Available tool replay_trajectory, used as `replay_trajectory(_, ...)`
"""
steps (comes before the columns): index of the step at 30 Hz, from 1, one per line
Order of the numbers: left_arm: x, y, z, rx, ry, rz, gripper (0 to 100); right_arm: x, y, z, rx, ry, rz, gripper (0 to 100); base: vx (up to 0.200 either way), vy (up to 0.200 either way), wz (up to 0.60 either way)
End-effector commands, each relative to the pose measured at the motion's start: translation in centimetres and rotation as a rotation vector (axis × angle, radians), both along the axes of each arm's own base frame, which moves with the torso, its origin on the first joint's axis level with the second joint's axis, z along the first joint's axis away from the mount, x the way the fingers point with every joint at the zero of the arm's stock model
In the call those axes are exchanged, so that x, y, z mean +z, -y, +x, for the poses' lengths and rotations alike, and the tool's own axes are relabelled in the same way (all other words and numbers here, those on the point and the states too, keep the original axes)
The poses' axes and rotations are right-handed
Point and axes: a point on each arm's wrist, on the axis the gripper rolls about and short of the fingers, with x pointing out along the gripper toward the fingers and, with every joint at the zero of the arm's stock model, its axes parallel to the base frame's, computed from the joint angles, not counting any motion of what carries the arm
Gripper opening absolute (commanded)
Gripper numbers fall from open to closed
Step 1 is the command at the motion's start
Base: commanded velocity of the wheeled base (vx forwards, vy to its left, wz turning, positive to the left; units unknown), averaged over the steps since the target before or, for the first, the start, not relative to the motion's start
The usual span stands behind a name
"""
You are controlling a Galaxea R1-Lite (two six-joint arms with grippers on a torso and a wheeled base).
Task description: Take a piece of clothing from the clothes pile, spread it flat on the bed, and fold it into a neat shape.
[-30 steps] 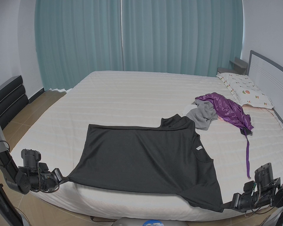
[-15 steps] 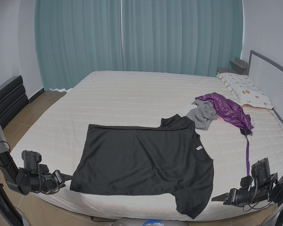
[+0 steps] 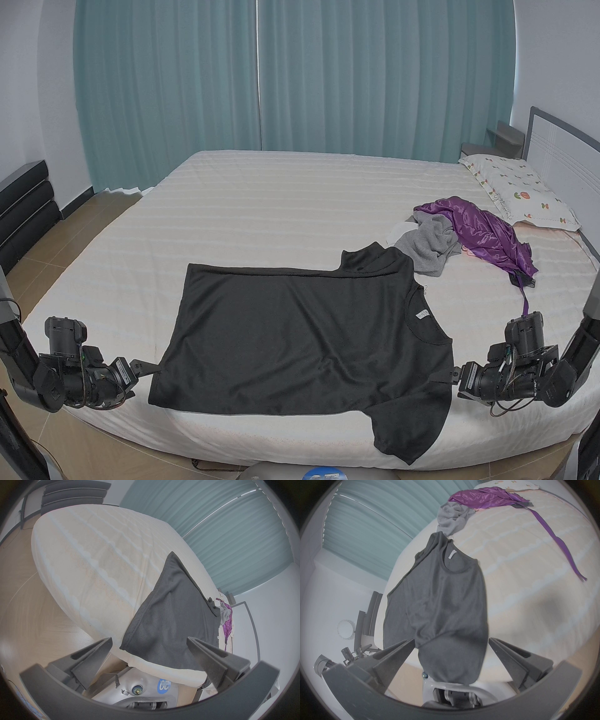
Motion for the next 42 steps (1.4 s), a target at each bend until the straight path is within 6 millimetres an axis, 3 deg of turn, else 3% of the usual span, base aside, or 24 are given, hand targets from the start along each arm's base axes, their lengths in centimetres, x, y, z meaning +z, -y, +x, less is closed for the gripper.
replay_trajectory(1,-0.1,-0.1,0.1,0.002,-0.001,-0.004,100,-4.0,-0.1,1.3,-0.015,-0.066,-0.01,100,0.0,0.0,0.0)
replay_trajectory(16,-0.1,0.0,0.0,0.0,-0.007,-0.005,100,-3.9,0.4,1.7,-0.039,-0.032,-0.002,100,0.0,0.0,0.0)
replay_trajectory(17,-0.1,0.0,0.0,0.0,-0.009,-0.005,100,-3.9,0.4,1.7,-0.039,-0.033,-0.003,0,0.0,0.0,0.0)
replay_trajectory(23,-0.2,0.1,-0.1,-0.005,-0.012,-0.006,100,-3.9,0.7,1.4,-0.047,-0.044,-0.008,0,0.0,0.0,0.0)
replay_trajectory(33,-0.5,0.7,-0.4,-0.028,-0.035,-0.009,100,-2.8,2.4,-1.0,-0.067,-0.042,-0.039,0,0.0,0.0,0.0)
replay_trajectory(42,-0.6,1.1,-0.6,-0.047,-0.045,-0.01,100,-2.9,3.0,-2.2,-0.038,-0.055,-0.081,0,0.0,0.0,0.0)
